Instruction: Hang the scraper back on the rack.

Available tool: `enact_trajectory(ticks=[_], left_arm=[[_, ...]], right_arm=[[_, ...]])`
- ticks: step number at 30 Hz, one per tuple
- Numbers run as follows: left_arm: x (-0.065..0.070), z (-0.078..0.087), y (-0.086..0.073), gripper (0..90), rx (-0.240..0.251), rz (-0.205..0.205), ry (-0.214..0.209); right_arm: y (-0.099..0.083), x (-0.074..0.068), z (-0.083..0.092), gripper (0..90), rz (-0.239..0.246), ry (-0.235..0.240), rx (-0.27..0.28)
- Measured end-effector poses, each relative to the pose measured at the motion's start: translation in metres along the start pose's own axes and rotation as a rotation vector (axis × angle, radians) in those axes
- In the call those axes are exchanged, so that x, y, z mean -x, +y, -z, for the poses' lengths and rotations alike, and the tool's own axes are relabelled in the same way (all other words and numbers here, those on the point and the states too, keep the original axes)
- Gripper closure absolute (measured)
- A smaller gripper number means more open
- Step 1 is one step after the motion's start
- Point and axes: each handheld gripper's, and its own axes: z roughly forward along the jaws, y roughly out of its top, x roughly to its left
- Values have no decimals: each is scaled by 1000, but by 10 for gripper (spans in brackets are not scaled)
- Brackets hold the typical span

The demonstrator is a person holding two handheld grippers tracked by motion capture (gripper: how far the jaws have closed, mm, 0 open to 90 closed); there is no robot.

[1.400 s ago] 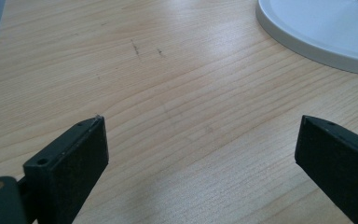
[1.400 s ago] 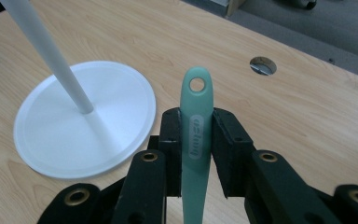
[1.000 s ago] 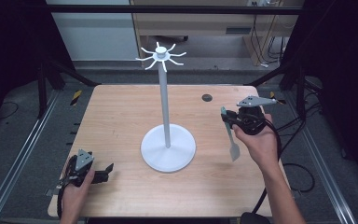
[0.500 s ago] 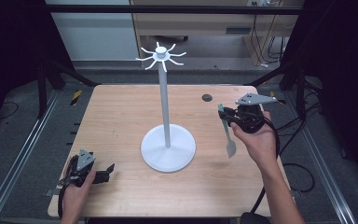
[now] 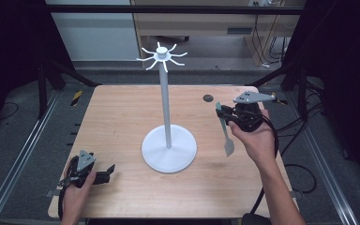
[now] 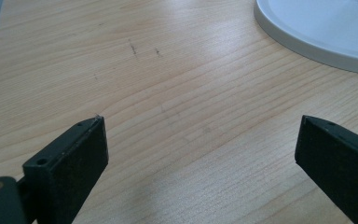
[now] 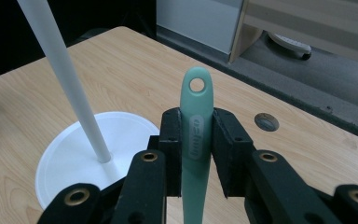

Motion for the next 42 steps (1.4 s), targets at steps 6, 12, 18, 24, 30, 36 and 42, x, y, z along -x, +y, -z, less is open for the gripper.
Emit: enact_trajectory(ticks=[6, 12, 18, 24, 30, 36, 42], left_arm=[[0, 0, 0, 21, 0, 0, 0], [0, 0, 0, 21, 0, 0, 0], [0, 0, 0, 21, 0, 2, 0], [0, 0, 0, 21, 0, 1, -1], [0, 0, 0, 21, 1, 2, -1], [0, 0, 0, 21, 0, 2, -2], [0, 0, 0, 21, 0, 1, -2]], right_arm=[[3, -3, -1, 746, -1, 1, 7], [10, -8, 0, 745, 8, 17, 29], [18, -14, 2, 746, 14, 32, 62], [28, -20, 4, 746, 8, 51, 95], [40, -26, 5, 746, 18, 66, 121], [53, -34, 7, 746, 29, 82, 146], [67, -41, 10, 745, 47, 86, 171]])
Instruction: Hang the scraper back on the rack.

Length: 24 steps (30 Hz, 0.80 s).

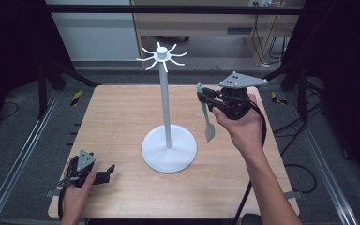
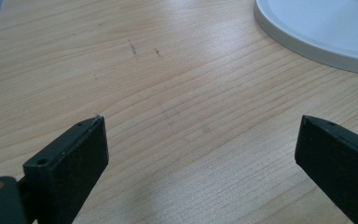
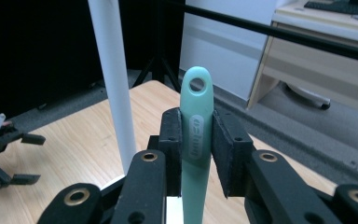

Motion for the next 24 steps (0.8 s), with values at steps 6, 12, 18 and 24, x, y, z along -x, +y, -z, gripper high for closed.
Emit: enact_trajectory(ticks=[6, 12, 18, 24], left_arm=[[-1, 0, 0, 21, 2, 0, 2], [-1, 0, 0, 21, 2, 0, 1], [-1, 0, 0, 21, 1, 0, 2], [-1, 0, 0, 21, 2, -1, 0]], right_arm=[[13, -5, -2, 745, 18, 5, 15], [20, -8, -3, 746, 25, 10, 25], [30, -10, 2, 745, 30, 17, 48], [40, -14, 8, 745, 35, 32, 78]])
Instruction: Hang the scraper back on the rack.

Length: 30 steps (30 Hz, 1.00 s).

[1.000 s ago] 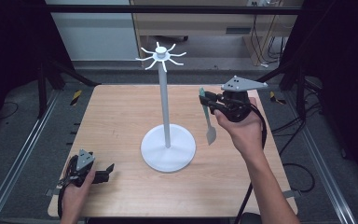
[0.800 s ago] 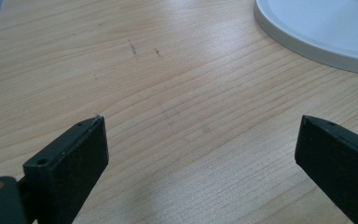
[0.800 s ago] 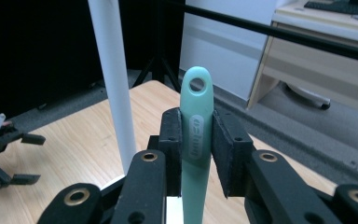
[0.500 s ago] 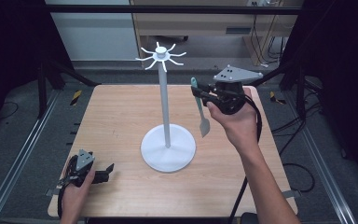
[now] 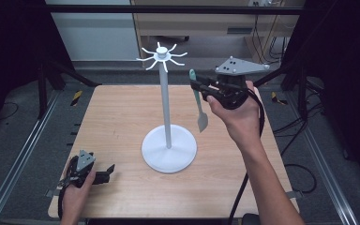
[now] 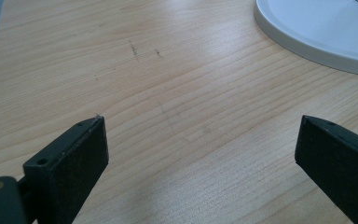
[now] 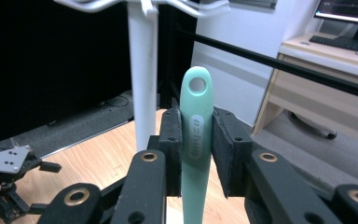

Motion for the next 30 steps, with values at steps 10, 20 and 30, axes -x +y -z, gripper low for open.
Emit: enact_trajectory(ticks=[10, 20, 30], left_arm=[[0, 0, 0, 21, 0, 1, 0], [0, 0, 0, 21, 0, 1, -1], [0, 0, 0, 21, -1, 2, -2]], right_arm=[[16, -8, 8, 745, 30, 12, 35], [22, -13, 11, 745, 27, 32, 58], [24, -14, 9, 744, 27, 45, 57]])
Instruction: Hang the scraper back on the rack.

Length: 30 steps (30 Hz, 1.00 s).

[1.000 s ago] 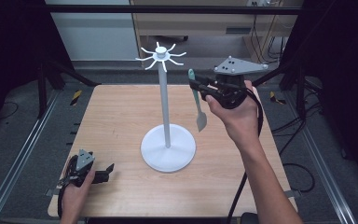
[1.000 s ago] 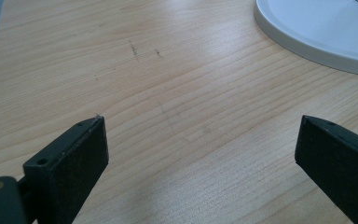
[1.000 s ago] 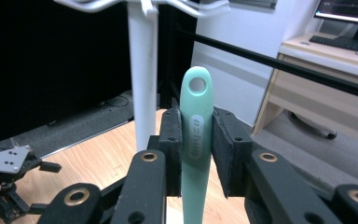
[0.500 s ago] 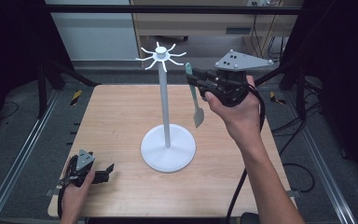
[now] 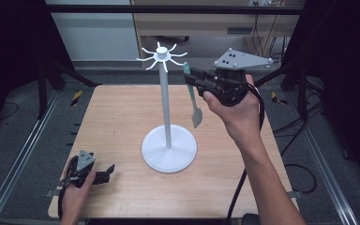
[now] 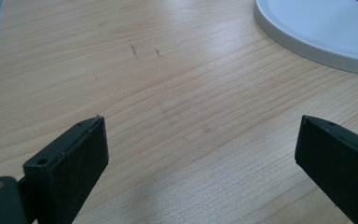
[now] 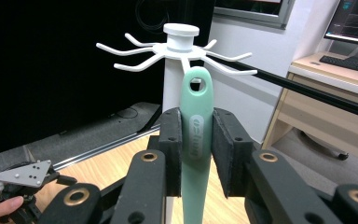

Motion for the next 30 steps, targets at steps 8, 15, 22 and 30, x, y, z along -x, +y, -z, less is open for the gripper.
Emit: enact_trajectory(ticks=[8, 15, 22, 30], left_arm=[[0, 0, 0, 21, 2, 2, 0], [0, 0, 0, 21, 1, 1, 0], [0, 0, 0, 21, 1, 1, 0], [0, 0, 0, 21, 2, 2, 0]], right_arm=[[3, -1, -2, 744, -1, -1, -4], [3, 0, -5, 744, 2, -3, -16], [2, 1, -9, 744, -3, -1, -19], [2, 1, -15, 743, -10, 3, -20]])
